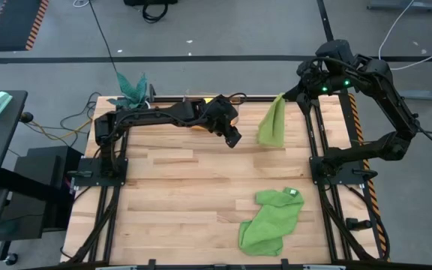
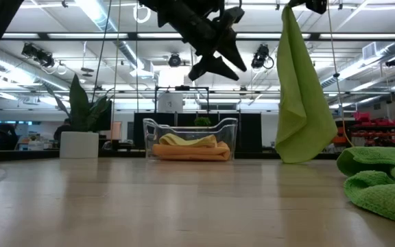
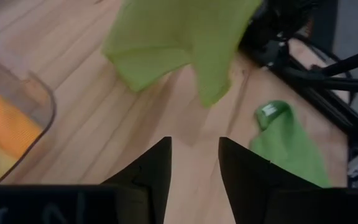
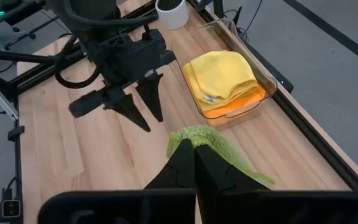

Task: Fold microfiber towels
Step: Fold the light green towel

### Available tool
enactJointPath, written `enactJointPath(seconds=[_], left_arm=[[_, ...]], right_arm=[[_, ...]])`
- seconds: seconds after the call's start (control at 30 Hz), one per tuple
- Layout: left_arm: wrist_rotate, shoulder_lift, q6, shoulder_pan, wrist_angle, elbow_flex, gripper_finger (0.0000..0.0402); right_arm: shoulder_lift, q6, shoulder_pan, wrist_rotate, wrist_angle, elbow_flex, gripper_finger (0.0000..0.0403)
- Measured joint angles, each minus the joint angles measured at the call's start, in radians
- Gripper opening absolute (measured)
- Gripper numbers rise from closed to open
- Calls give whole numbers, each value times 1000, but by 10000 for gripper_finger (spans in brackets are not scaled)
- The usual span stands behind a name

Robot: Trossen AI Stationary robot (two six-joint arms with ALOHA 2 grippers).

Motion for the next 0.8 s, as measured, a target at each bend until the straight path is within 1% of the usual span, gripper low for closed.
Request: enactJointPath(seconds=[0.2, 0.33, 0.4, 0.47, 0.67, 0.73, 0.8], left_arm=[[8, 13, 25, -11, 26, 0, 144], [47, 30, 25, -20, 63, -1, 146], [49, 43, 25, -25, 98, 1, 146], [52, 48, 25, -24, 82, -1, 145], [59, 80, 23, -24, 120, 2, 148], [58, 87, 22, -24, 100, -2, 148], [56, 101, 22, -24, 135, 2, 147]], right_arm=[[0, 0, 0, 0, 14, 0, 0], [0, 0, 0, 0, 31, 0, 0], [0, 0, 0, 0, 34, 0, 0], [0, 0, 0, 0, 33, 0, 0], [0, 7, 0, 0, 37, 0, 0], [0, 7, 0, 0, 39, 0, 0], [0, 7, 0, 0, 40, 0, 0]])
